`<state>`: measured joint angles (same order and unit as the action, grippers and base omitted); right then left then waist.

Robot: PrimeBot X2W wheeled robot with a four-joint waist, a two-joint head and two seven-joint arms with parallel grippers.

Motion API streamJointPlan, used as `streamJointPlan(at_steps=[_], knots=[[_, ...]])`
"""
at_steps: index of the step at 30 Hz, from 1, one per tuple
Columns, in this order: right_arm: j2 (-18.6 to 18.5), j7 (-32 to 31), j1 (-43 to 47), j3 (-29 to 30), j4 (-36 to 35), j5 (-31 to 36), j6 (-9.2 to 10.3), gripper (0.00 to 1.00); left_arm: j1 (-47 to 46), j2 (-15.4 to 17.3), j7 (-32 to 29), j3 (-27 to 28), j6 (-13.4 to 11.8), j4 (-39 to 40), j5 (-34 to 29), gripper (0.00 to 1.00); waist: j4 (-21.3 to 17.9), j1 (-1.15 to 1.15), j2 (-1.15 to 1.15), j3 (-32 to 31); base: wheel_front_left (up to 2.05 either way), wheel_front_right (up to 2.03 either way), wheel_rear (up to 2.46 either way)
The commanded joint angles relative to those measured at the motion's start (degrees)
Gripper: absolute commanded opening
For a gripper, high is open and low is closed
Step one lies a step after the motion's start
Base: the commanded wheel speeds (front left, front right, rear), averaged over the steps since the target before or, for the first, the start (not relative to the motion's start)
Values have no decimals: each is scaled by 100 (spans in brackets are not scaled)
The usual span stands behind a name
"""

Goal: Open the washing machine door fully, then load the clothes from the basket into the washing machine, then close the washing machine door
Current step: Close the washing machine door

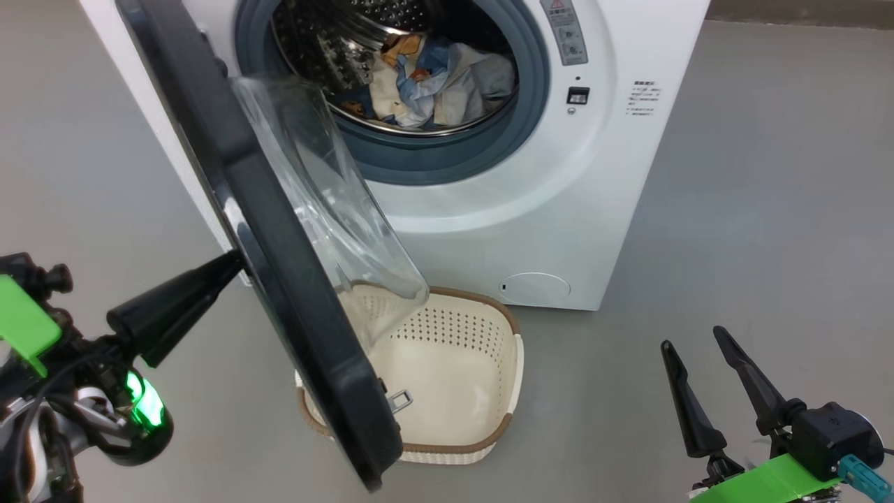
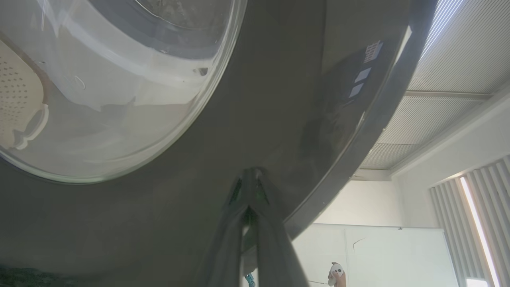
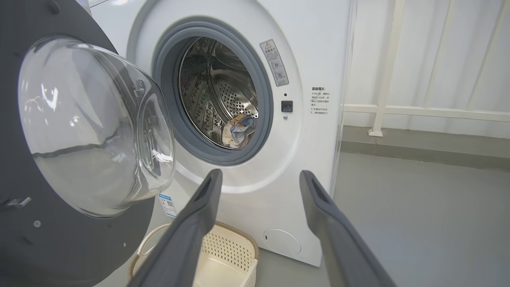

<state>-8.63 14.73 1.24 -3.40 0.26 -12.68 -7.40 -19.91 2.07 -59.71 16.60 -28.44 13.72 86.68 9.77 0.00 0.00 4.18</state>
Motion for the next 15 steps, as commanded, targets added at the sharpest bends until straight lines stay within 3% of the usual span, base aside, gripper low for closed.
streamJointPlan(at_steps=[1, 15], knots=[[-28, 27, -142, -155, -148, 37, -9, 100, -53, 94, 46, 68, 72, 89, 53, 0, -99, 0, 0, -17, 0, 0, 0], [-26, 27, -149, -203, -131, 14, -9, 100, -223, 83, 471, -221, 371, -363, 152, 0, -502, 0, 0, -62, 0, 0, 0]])
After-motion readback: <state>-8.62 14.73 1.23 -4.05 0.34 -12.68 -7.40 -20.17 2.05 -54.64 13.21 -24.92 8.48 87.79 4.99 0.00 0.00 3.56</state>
